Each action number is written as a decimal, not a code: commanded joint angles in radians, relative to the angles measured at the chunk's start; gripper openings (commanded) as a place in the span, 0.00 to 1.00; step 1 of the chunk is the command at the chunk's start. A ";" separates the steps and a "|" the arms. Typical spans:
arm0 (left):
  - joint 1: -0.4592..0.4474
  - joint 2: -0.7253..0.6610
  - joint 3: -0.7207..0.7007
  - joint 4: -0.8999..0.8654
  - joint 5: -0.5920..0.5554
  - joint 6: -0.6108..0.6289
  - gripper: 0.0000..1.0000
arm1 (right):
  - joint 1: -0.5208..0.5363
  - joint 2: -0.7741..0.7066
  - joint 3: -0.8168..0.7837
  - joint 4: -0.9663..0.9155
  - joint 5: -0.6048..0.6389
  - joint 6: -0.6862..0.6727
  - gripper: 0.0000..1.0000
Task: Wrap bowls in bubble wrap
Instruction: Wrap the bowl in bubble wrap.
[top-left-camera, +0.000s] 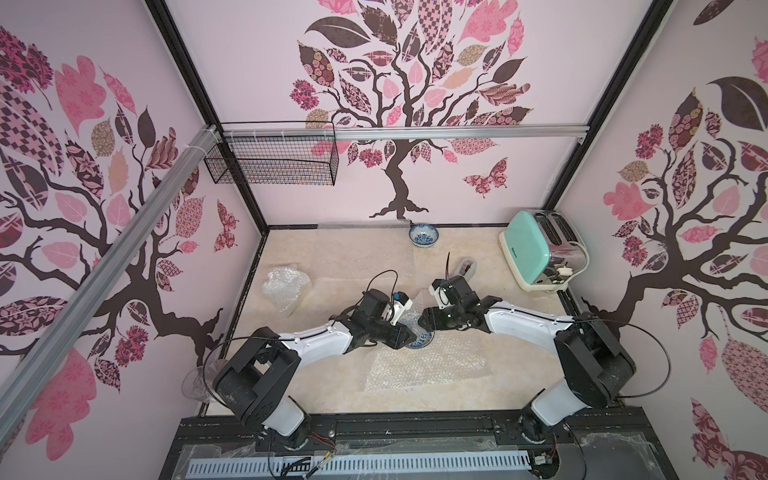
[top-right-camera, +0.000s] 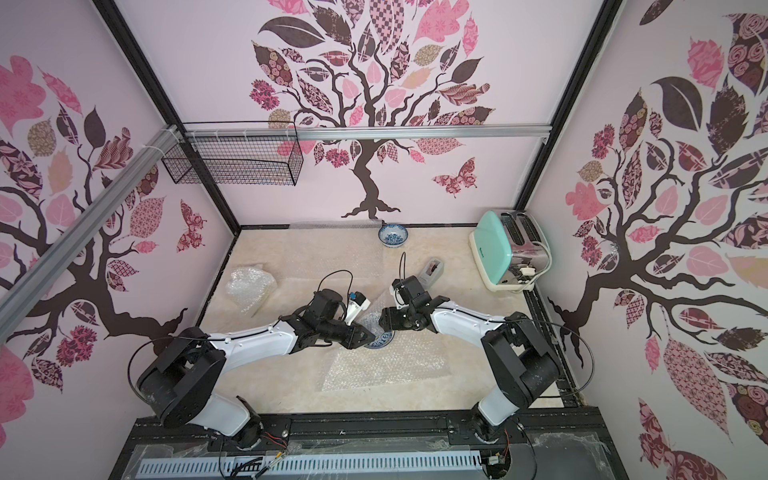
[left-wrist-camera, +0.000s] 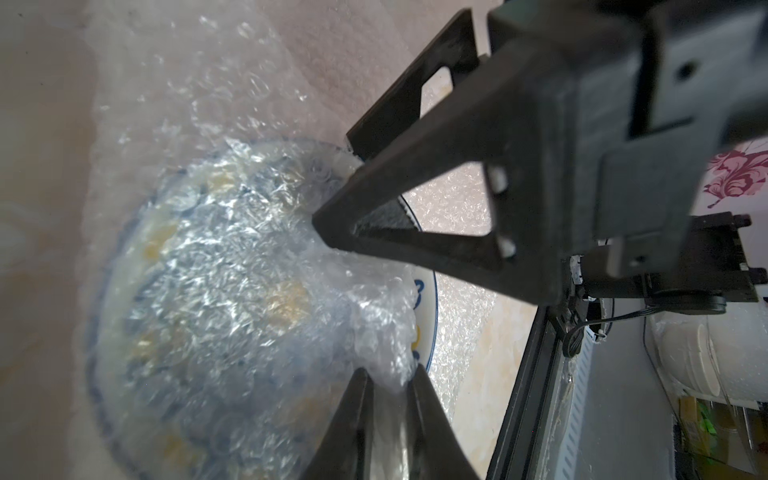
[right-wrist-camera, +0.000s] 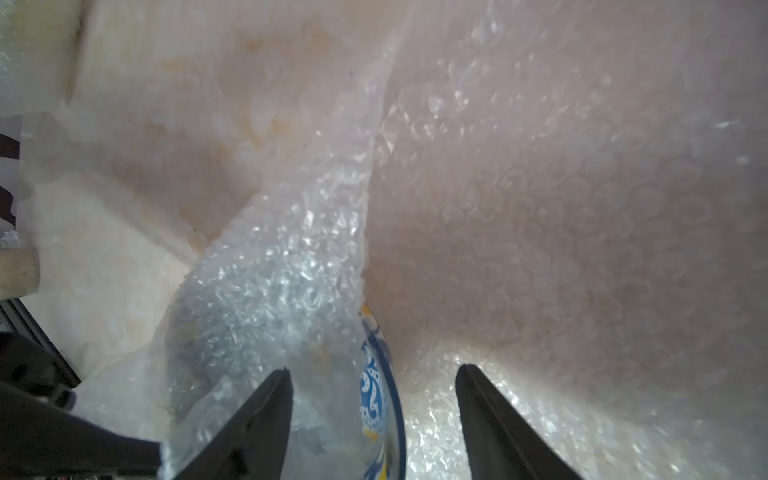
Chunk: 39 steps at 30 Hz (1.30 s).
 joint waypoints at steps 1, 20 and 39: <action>-0.011 -0.006 0.036 -0.042 0.005 0.024 0.24 | 0.002 0.033 0.000 -0.054 0.055 -0.032 0.67; 0.041 0.029 0.130 -0.211 -0.248 -0.052 0.57 | 0.004 0.003 -0.029 -0.024 0.038 -0.023 0.68; -0.020 0.209 0.186 -0.330 -0.413 -0.015 0.61 | -0.072 -0.190 -0.052 0.040 0.215 0.005 0.85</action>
